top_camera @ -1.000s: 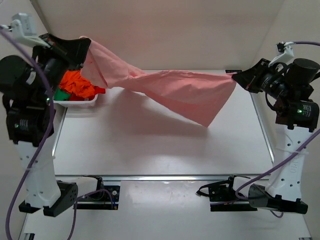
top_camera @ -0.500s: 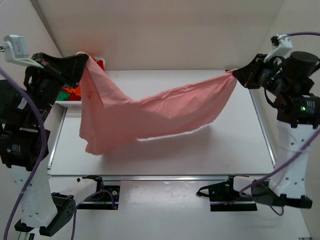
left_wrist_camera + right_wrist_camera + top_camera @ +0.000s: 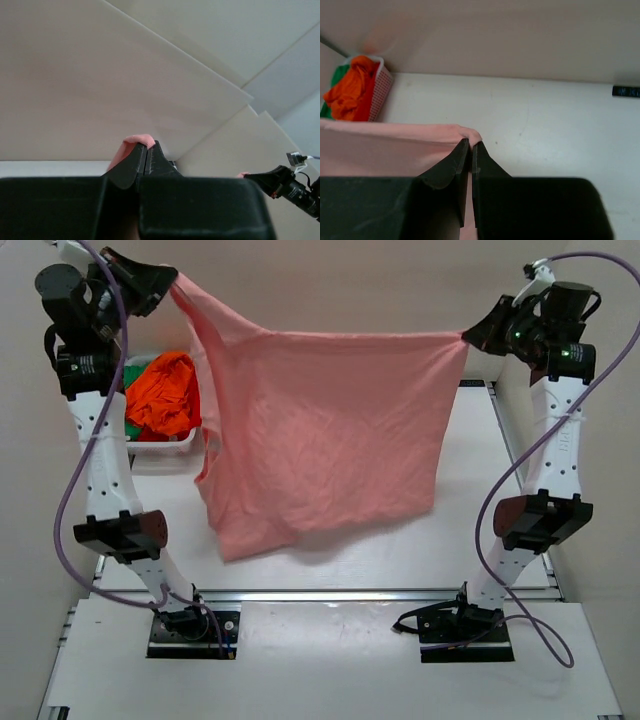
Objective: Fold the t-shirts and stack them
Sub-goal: Flatten out the tshirt
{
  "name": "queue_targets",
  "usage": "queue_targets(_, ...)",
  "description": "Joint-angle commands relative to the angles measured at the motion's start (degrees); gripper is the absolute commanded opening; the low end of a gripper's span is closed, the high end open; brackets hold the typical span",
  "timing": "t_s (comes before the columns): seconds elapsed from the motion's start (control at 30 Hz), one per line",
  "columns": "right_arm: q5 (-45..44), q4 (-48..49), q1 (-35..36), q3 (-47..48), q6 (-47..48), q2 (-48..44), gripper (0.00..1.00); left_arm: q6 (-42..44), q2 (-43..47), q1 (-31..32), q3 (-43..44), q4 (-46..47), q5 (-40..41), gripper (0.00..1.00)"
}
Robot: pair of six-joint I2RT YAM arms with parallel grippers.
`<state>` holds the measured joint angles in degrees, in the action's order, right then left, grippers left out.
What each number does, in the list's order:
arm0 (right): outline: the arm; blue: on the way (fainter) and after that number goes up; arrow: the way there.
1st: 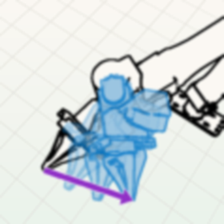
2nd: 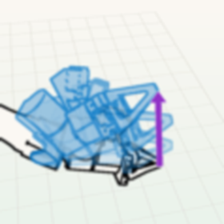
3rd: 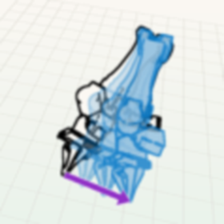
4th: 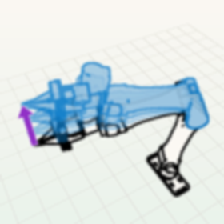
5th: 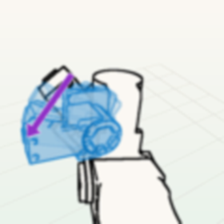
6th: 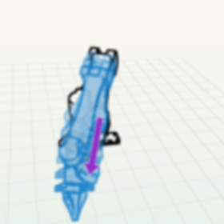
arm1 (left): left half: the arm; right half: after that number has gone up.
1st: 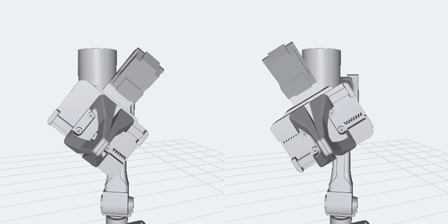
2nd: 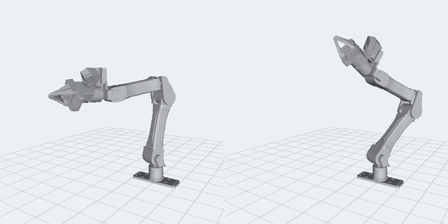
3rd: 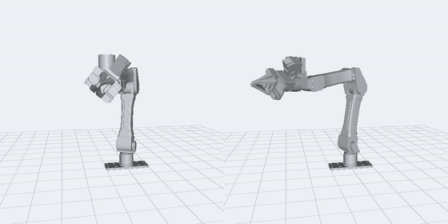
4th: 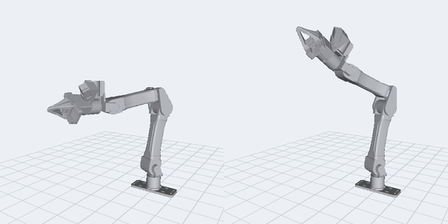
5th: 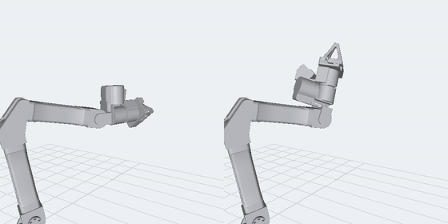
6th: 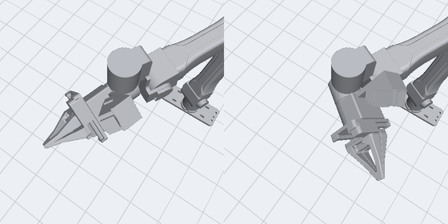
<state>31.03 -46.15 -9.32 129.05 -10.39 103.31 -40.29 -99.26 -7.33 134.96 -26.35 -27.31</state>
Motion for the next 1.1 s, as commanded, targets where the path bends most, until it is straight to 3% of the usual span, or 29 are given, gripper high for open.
queue_targets(0.0, 7.5, 12.1, -1.7, 8.2, -5.8, -1.4, 0.00, -16.6, 2.1, -6.6, 1.2, 17.6, -9.6, 0.00)
queue_targets(0.13, 8.6, 18.8, -5.6, 5.3, -9.0, -4.8, 0.00, -19.9, 1.2, -9.2, 6.1, 20.8, -10.0, 0.00)
queue_targets(0.23, 9.9, 18.8, -7.6, 0.7, -8.4, -8.1, 0.00, -18.5, 4.9, -8.1, 0.7, 21.3, -10.5, 0.00)
queue_targets(0.37, 9.1, 17.7, -7.2, -9.3, -4.9, -11.2, 0.00, -11.0, 9.9, -3.8, -3.8, 12.3, -9.2, 0.01)
queue_targets(0.53, 6.5, 19.9, -6.9, -28.0, -2.0, -18.2, 0.00, 1.7, 26.0, 6.1, -28.3, 5.2, -0.7, 0.01)
queue_targets(0.77, -0.5, 17.3, -8.7, -63.3, -3.1, -39.9, 0.00, 5.2, 55.3, 19.7, -69.0, -0.8, 11.1, 0.01)
queue_targets(0.83, -4.5, 11.9, -4.9, -71.2, -3.2, -45.7, 0.00, 4.7, 60.8, 22.9, -76.3, -5.4, 14.3, 0.01)
queue_targets(0.9, -9.0, 9.2, -1.0, -75.9, -5.1, -51.8, 0.00, 3.3, 67.9, 22.8, -83.4, -9.0, 14.7, 0.00)
queue_targets(1.07, -11.7, 1.3, 4.8, -83.3, -9.8, -57.9, 0.00, 3.0, 75.8, 18.0, -91.8, -17.3, 10.3, 0.00)
